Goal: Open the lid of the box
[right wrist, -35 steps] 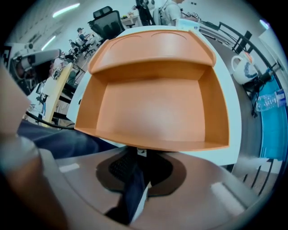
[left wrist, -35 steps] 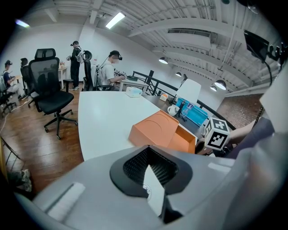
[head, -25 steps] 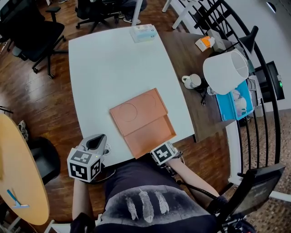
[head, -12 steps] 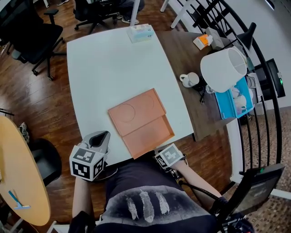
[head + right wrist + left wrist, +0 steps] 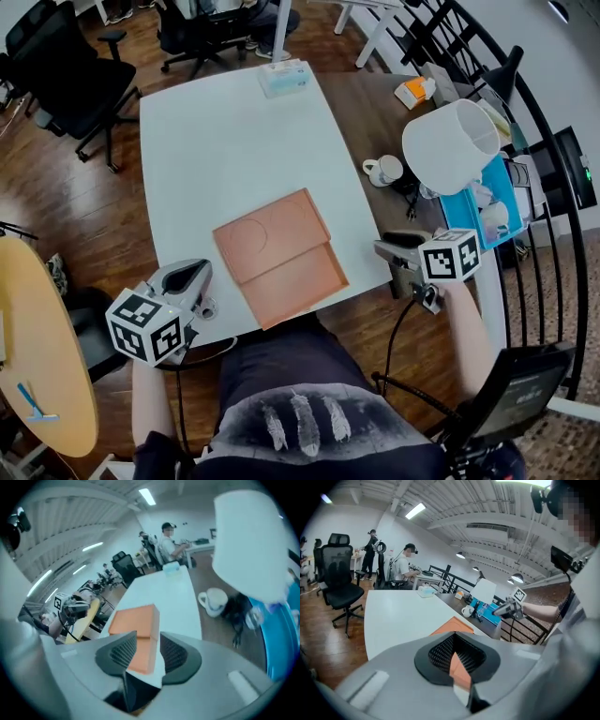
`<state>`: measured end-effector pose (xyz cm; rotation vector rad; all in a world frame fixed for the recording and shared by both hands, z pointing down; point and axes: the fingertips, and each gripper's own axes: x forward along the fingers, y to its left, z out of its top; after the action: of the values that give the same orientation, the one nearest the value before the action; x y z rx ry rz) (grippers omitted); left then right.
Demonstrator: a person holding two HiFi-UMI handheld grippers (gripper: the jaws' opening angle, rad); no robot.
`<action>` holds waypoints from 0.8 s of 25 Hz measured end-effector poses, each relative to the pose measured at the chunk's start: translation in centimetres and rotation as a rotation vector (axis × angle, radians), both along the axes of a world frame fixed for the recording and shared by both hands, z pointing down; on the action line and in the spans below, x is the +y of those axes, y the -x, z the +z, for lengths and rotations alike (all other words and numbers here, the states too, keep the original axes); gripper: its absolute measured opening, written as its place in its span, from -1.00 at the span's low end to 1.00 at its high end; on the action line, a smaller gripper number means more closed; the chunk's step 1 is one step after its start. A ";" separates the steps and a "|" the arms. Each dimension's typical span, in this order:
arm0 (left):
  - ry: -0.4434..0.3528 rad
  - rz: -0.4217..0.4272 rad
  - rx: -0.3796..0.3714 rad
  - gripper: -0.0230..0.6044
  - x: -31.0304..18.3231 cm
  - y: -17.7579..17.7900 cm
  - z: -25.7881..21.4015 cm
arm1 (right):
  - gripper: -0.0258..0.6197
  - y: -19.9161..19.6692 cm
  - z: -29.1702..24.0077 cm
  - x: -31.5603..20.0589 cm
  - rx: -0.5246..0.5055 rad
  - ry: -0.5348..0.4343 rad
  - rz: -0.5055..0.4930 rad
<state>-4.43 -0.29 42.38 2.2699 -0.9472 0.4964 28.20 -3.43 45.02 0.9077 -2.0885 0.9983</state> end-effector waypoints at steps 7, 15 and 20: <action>-0.111 0.131 -0.048 -0.87 -1.2 -5.3 -5.1 | -0.91 12.9 -6.6 -6.5 -0.095 -0.172 -0.401; -0.151 0.131 -0.048 -0.87 -1.9 -7.3 -7.2 | -0.91 16.2 -6.0 -2.9 -0.110 -0.197 -0.668; -0.138 0.101 -0.076 -0.87 -2.5 -6.6 -7.0 | -0.91 15.3 -5.6 -3.1 -0.103 -0.195 -0.689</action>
<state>2.20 -2.75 35.39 2.4483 -0.9323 0.5802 12.93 -6.51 39.47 0.1728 -2.3575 0.4872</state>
